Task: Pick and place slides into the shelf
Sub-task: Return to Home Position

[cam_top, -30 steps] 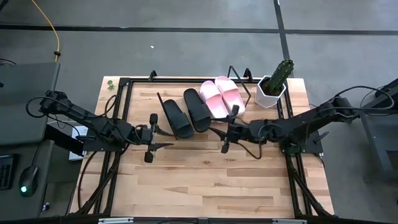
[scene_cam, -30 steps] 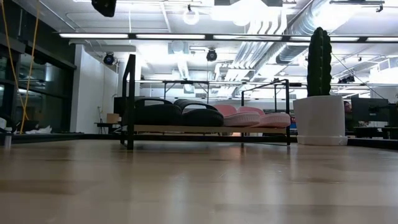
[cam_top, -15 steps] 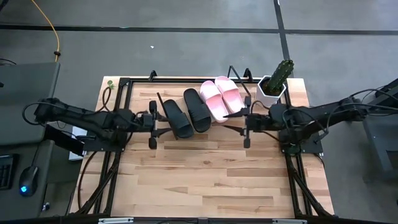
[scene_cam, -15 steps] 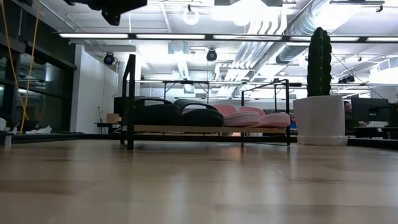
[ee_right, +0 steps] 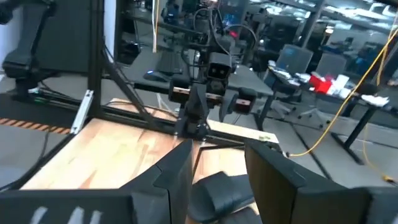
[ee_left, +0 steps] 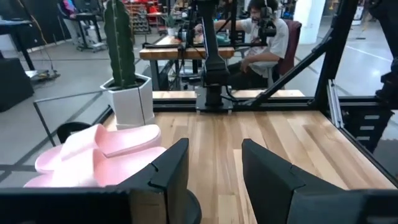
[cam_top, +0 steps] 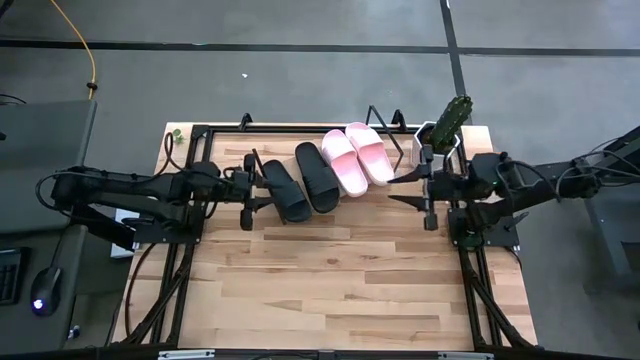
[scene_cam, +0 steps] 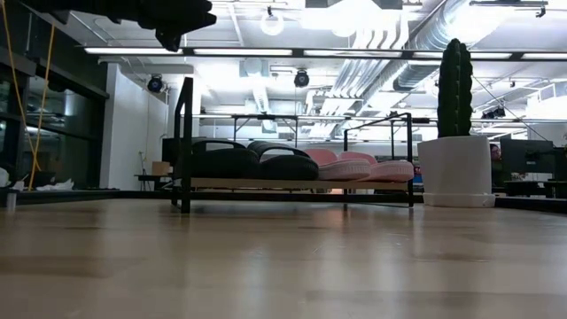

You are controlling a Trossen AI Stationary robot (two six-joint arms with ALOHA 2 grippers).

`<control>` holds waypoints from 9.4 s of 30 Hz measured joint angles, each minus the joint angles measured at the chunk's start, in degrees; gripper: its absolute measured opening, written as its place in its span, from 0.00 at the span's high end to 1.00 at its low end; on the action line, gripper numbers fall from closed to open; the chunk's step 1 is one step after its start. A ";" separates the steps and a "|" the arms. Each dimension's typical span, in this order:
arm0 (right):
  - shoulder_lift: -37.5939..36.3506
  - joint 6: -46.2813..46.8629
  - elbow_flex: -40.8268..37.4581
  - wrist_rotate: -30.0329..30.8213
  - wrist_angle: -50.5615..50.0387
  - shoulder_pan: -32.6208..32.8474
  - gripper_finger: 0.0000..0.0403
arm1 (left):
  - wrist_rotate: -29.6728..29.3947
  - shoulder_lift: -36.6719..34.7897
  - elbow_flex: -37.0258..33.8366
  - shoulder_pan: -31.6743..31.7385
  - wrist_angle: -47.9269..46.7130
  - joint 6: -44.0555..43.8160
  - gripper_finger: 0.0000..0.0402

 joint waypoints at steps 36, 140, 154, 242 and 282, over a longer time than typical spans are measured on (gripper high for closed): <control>-15.77 6.07 -8.38 -4.54 -10.06 0.02 0.67 | 9.64 -9.03 -8.74 -0.16 2.60 -4.26 0.67; -47.04 0.93 -53.38 -3.53 27.78 0.02 0.67 | 4.40 -40.63 -30.60 -0.15 5.36 -10.00 0.67; -46.76 1.00 -54.46 -1.78 27.95 -0.02 0.67 | 3.83 -40.61 -30.58 -0.15 5.39 -10.01 0.67; -46.61 4.50 -54.57 0.90 14.95 -0.02 0.67 | -1.50 -40.57 -30.56 -0.14 -8.23 -3.98 0.67; -46.61 4.50 -54.57 0.90 14.93 -0.02 0.67 | -1.50 -40.57 -30.56 -0.14 -8.21 -4.02 0.67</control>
